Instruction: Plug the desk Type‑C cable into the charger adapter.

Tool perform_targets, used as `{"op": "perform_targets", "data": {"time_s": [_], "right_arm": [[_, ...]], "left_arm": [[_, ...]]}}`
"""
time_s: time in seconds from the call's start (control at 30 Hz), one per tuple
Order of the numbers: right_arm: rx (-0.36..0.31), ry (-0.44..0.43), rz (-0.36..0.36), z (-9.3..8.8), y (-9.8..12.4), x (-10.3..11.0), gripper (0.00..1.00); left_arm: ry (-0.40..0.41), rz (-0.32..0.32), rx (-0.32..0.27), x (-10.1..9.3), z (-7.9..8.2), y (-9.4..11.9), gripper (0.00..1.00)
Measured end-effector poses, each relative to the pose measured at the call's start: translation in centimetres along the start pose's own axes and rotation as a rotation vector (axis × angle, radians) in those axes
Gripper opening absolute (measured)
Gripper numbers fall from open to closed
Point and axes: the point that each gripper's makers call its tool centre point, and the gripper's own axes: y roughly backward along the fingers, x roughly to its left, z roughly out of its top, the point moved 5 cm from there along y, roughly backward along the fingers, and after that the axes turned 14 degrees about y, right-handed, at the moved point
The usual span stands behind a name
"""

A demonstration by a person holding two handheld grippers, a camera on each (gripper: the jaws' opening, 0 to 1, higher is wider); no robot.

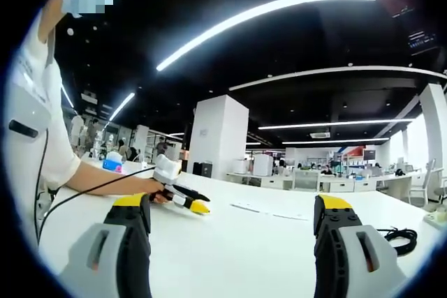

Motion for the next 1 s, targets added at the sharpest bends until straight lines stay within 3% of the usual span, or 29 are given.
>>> {"op": "perform_targets", "data": {"time_s": [0.4,1.0], "right_arm": [[0.0,0.002,0.002,0.04,-0.02,0.08,0.99],[0.004,0.008,0.006,0.0,-0.06,0.14,0.99]], "left_arm": [[-0.017,0.019,0.035,0.37,-0.5,0.21,0.44],[-0.039,0.002,0.025,0.18,-0.29,0.18,0.39]]}}
